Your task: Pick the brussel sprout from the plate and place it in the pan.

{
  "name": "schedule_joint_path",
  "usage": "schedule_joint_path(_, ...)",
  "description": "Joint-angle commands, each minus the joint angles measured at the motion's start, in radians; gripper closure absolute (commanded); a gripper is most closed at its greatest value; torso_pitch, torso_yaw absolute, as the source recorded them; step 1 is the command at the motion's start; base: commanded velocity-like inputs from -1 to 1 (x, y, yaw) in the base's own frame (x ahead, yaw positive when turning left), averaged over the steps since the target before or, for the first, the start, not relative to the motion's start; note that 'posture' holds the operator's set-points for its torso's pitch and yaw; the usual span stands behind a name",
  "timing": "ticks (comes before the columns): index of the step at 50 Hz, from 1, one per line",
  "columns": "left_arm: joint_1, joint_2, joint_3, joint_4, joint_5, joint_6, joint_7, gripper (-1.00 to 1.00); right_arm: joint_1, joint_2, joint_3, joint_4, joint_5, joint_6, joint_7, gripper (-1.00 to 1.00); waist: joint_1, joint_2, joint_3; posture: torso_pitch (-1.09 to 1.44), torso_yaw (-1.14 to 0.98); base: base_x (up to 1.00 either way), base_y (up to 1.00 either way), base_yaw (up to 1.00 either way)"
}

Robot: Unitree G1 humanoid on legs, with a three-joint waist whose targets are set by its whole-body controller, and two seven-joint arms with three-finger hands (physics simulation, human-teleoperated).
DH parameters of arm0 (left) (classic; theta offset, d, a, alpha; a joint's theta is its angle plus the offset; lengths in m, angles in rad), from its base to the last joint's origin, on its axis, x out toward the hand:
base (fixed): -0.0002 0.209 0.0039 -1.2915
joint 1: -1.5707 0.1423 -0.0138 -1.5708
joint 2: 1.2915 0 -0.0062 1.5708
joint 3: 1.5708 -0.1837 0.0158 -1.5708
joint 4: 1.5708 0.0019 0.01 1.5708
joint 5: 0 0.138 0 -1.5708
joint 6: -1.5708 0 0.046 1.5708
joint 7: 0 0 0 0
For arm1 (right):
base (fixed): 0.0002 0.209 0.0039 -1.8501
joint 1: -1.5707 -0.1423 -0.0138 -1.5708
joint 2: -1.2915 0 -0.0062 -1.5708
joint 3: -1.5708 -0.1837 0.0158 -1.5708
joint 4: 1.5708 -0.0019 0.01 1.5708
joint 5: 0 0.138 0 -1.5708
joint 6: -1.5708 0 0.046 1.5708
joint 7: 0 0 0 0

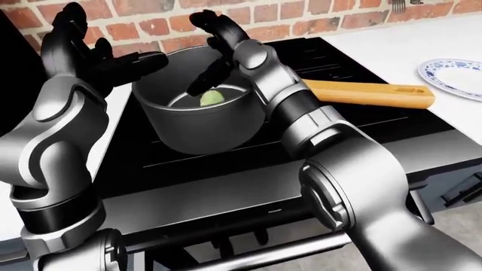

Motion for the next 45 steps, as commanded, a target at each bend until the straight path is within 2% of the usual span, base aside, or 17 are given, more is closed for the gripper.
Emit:
schedule_joint_path(1,-0.032,0.016,0.013,-0.028,0.001,-0.025,-0.001,-1.0,-0.04,-0.01,-0.003,-0.041,0.002,-0.03,-0.014,-1.0,-0.001,0.007,-0.031,0.0,0.0,0.0,0.0,0.0)
schedule_joint_path(18,-0.026,0.014,0.012,-0.033,0.004,-0.026,-0.003,-1.0,-0.045,-0.024,-0.011,-0.047,0.022,-0.029,-0.043,-1.0,-0.001,0.006,-0.03,0.0,0.0,0.0,0.0,0.0)
schedule_joint_path(29,-0.035,0.023,0.017,-0.041,-0.003,-0.014,0.004,-1.0,-0.084,-0.059,-0.011,-0.077,0.052,0.026,-0.069,-1.0,0.0,0.004,-0.028,0.0,0.0,0.0,0.0,0.0)
schedule_joint_path(33,-0.111,0.05,-0.001,0.006,0.013,-0.004,0.002,-1.0,-0.106,-0.079,-0.007,-0.106,0.065,0.065,-0.092,-1.0,0.002,0.003,-0.027,0.0,0.0,0.0,0.0,0.0)
schedule_joint_path(37,-0.178,0.038,-0.028,0.061,0.054,-0.051,-0.008,-1.0,-0.098,-0.103,0.008,-0.156,0.067,0.092,-0.124,-1.0,0.004,-0.003,-0.022,0.0,0.0,0.0,0.0,0.0)
schedule_joint_path(41,-0.197,0.021,-0.045,0.056,0.079,-0.062,-0.011,-1.0,-0.081,-0.133,0.007,-0.251,0.092,0.148,-0.127,-1.0,0.007,-0.01,-0.022,0.0,0.0,0.0,0.0,0.0)
schedule_joint_path(45,-0.205,0.004,-0.062,0.046,0.109,-0.072,-0.016,-1.0,-0.02,-0.151,0.022,-0.386,0.103,0.215,-0.117,-1.0,0.01,-0.015,-0.02,0.0,0.0,0.0,0.0,0.0)
